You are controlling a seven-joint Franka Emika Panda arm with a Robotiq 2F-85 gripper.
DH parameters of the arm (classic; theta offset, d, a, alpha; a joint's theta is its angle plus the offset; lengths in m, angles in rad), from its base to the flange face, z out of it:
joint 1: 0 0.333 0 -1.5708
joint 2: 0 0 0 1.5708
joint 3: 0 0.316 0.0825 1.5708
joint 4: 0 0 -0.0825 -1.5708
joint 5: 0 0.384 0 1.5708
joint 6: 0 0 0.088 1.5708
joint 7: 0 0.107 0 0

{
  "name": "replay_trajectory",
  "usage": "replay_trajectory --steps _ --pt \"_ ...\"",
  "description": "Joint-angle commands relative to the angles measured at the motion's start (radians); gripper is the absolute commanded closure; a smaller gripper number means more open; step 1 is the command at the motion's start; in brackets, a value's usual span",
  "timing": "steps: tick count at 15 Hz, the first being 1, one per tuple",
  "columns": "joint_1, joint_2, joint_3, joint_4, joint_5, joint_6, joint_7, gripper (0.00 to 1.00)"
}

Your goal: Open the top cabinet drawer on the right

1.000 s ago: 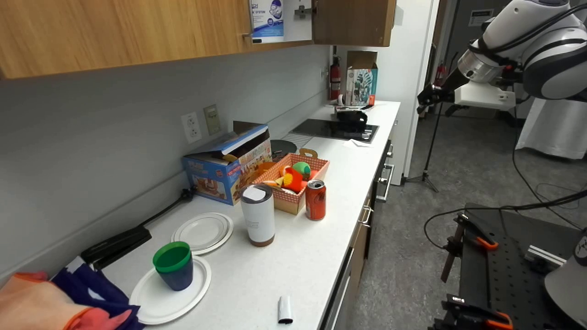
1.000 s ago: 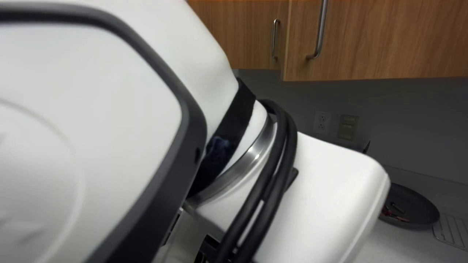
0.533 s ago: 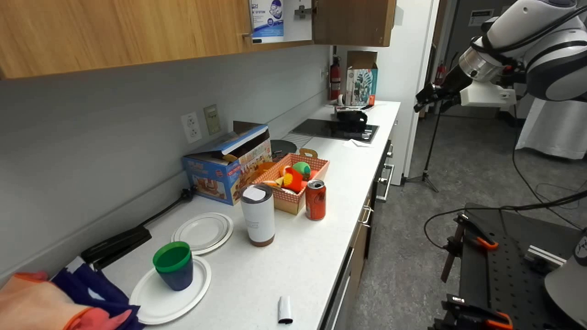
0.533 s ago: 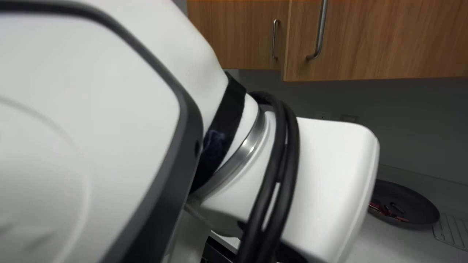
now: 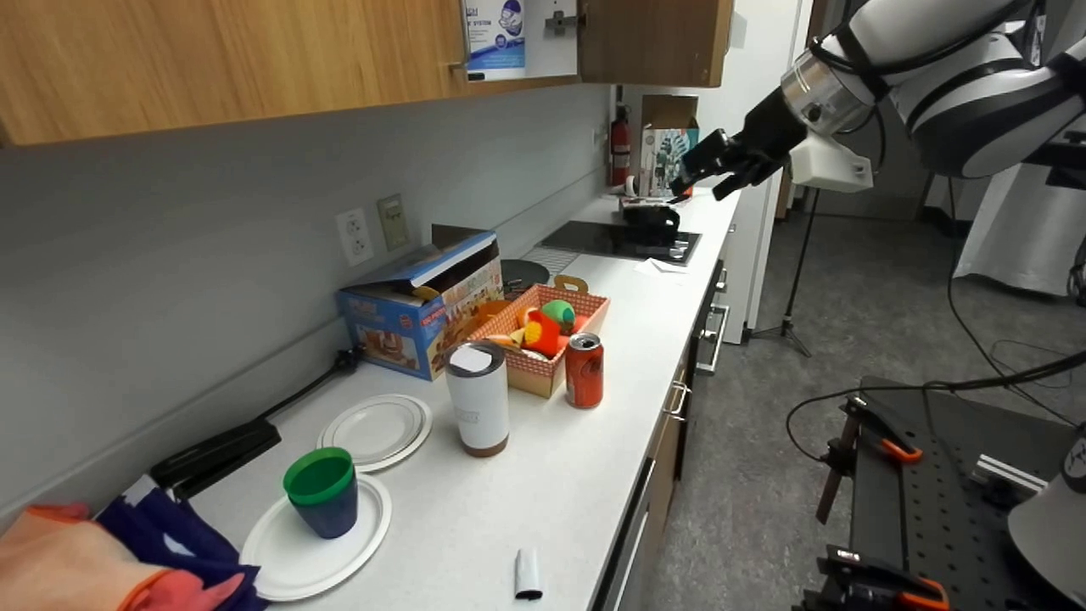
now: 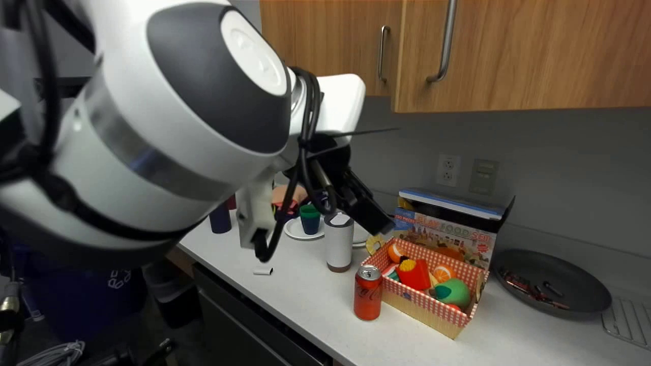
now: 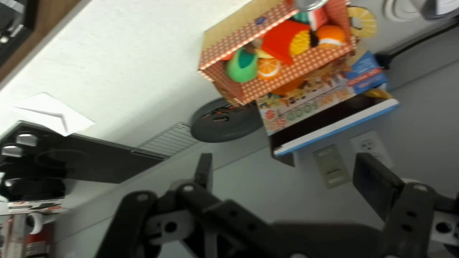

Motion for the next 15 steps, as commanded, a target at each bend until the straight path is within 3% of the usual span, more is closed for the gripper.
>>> replay_trajectory --steps 1,2,4,6,8,10,15 --pt "0.061 -0.077 0.151 0.0 0.085 -0.131 0.106 0.0" --pt "0.048 -0.018 0.092 0.002 0.051 -0.052 0.061 0.0" --pt "0.058 -0.037 0.154 0.007 0.075 -0.102 0.099 0.0" --pt "0.058 -0.049 0.157 0.007 0.076 -0.11 0.103 0.0" --pt "-0.01 -0.114 0.21 0.018 -0.064 -0.084 0.209 0.0" --pt "-0.034 -0.186 0.244 0.019 -0.173 -0.089 0.318 0.0" --pt "-0.02 -0.316 0.271 -0.024 -0.255 -0.094 0.407 0.0"
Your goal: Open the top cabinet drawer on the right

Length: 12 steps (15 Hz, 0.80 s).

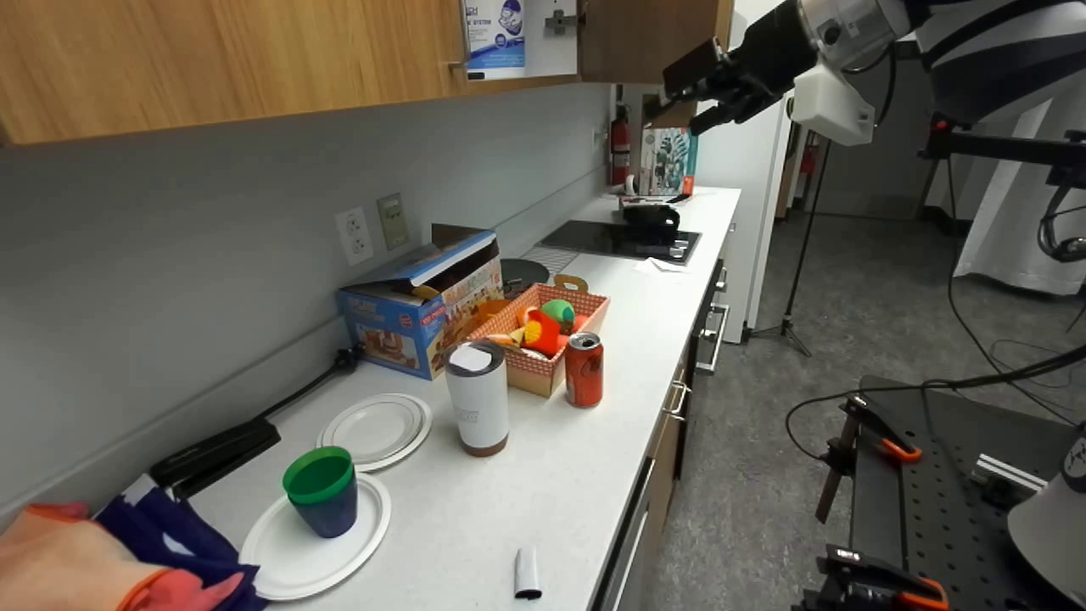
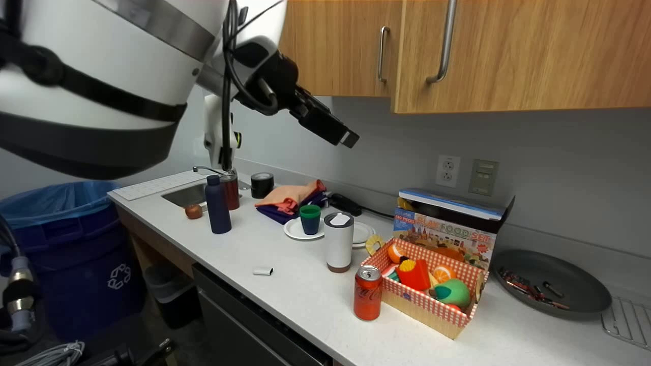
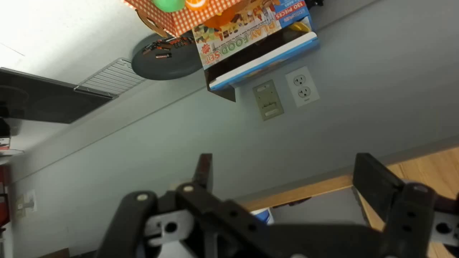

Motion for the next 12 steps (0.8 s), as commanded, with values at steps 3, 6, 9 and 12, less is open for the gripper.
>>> replay_trajectory --steps 3,6,9,12 --pt "0.002 -0.166 0.027 -0.012 -0.194 -0.002 0.188 0.0" --pt "0.057 -0.283 0.004 -0.04 -0.338 -0.045 0.288 0.0" --pt "0.119 -0.305 -0.015 -0.01 -0.481 -0.065 0.409 0.0" --pt "0.092 -0.269 0.0 -0.008 -0.458 -0.049 0.388 0.0"
